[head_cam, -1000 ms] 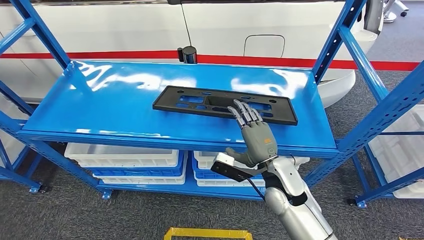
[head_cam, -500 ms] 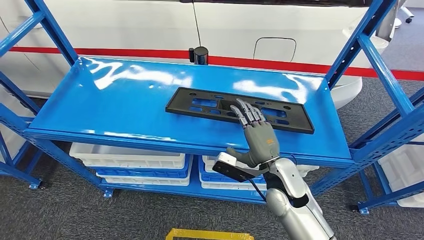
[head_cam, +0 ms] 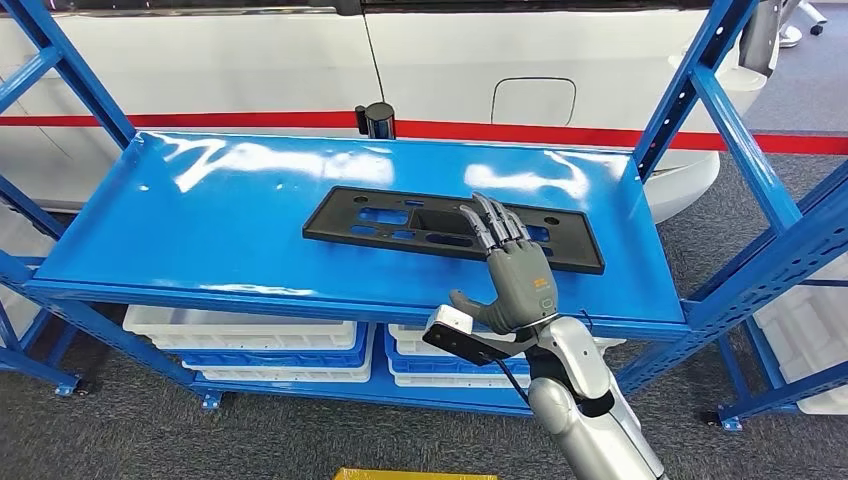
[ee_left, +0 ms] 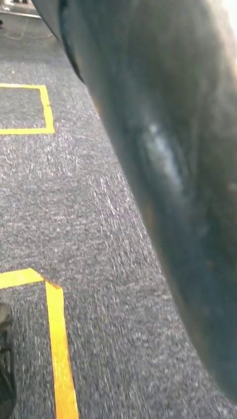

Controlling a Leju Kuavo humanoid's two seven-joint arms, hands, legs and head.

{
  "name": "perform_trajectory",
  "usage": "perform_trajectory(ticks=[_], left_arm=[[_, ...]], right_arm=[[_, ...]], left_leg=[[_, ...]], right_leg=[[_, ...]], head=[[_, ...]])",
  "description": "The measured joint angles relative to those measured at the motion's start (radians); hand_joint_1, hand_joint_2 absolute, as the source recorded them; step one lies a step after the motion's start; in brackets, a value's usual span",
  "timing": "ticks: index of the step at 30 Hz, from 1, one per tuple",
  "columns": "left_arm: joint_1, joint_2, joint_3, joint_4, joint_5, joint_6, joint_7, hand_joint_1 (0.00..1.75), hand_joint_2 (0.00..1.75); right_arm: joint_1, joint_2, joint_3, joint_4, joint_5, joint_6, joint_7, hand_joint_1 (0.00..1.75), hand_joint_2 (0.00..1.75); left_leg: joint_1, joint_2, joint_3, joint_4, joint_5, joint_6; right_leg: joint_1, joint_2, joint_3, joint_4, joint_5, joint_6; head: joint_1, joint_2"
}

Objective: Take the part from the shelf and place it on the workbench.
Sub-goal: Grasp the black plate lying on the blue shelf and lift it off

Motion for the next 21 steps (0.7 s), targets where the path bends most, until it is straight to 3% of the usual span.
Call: perform_trajectory(ticks=[1,3,7,8,11,12,13,14,16,18,21], left_arm=[[0.0,0.0,0.0,0.0,-0.001,0.0,0.0,0.0,0.0],[-0.001,-0.001,0.001,0.0,-0.004,-0.001,0.0,0.0,0.0],[-0.002,-0.004,0.003,0.0,-0.012,-0.003,0.0,0.0,0.0],[-0.002,-0.005,0.003,0.0,-0.014,-0.004,0.0,0.0,0.0],[-0.002,-0.005,0.004,0.0,-0.022,-0.007,0.001,0.0,0.0],[-0.002,-0.005,0.004,0.0,-0.026,-0.008,0.002,0.0,0.0],[-0.002,-0.005,0.005,0.0,-0.029,-0.01,0.002,0.0,0.0],[-0.002,-0.006,0.005,0.0,-0.031,-0.011,0.003,0.0,0.0],[-0.002,-0.009,0.006,0.0,-0.035,-0.012,0.003,0.0,0.0],[-0.003,-0.01,0.008,0.0,-0.038,-0.013,0.003,0.0,0.0],[-0.004,-0.011,0.011,0.0,-0.046,-0.015,0.003,0.0,0.0]], right_arm=[[-0.001,0.001,0.0,-0.002,0.005,-0.001,0.0,0.0,1.75],[-0.002,0.003,0.0,-0.004,0.018,-0.001,0.001,0.0,1.75],[-0.008,0.007,0.0,-0.003,0.05,-0.001,0.014,0.0,1.75],[-0.011,0.007,0.0,-0.002,0.066,-0.001,0.023,0.0,1.75],[-0.018,0.007,0.0,0.01,0.123,-0.001,0.051,0.0,1.75],[-0.019,0.007,0.0,0.015,0.138,-0.001,0.058,0.0,1.75],[-0.02,0.006,0.0,0.02,0.151,-0.001,0.064,0.0,1.75],[-0.022,0.006,0.0,0.025,0.164,-0.001,0.069,0.0,1.75],[-0.031,0.006,0.0,0.033,0.188,-0.001,0.077,0.0,1.75],[-0.039,0.006,0.001,0.041,0.207,-0.001,0.082,0.0,1.75],[-0.044,0.006,0.001,0.057,0.239,0.0,0.092,0.0,1.75]], left_leg=[[0.0,0.0,0.029,-0.064,0.029,0.002],[-0.003,0.0,0.057,-0.128,0.045,0.008],[-0.004,-0.002,0.063,-0.142,0.045,0.031],[-0.002,-0.002,0.065,-0.145,0.045,0.037],[-0.002,-0.002,0.067,-0.146,0.041,0.047],[-0.003,-0.003,0.069,-0.146,0.04,0.048],[-0.003,-0.004,0.071,-0.146,0.038,0.048],[-0.003,-0.005,0.074,-0.146,0.036,0.047],[-0.005,-0.007,0.08,-0.146,0.031,0.041],[-0.01,-0.008,0.083,-0.146,0.026,0.033],[-0.008,-0.007,0.087,-0.147,0.022,0.017]], right_leg=[[0.004,0.001,0.004,0.002,-0.005,0.005],[0.01,0.003,0.007,0.001,-0.01,0.015],[0.007,0.002,-0.005,0.017,-0.024,0.034],[0.006,0.002,-0.026,0.057,-0.041,0.034],[0.005,0.001,-0.136,0.253,-0.108,0.031],[0.004,0.001,-0.159,0.287,-0.112,0.035],[0.004,0.001,-0.163,0.28,-0.099,0.042],[0.004,0.001,-0.146,0.232,-0.072,0.051],[0.006,-0.001,-0.083,0.085,-0.008,0.059],[0.011,-0.003,-0.043,0.003,0.022,0.047],[0.012,-0.003,-0.033,-0.009,0.027,0.021]], head=[[-0.001,0.0],[0.0,0.0],[0.002,0.0],[0.003,0.0],[0.005,0.0],[0.005,0.0],[0.006,0.0],[0.006,0.0],[0.006,0.0],[0.005,0.0],[0.005,0.0]])
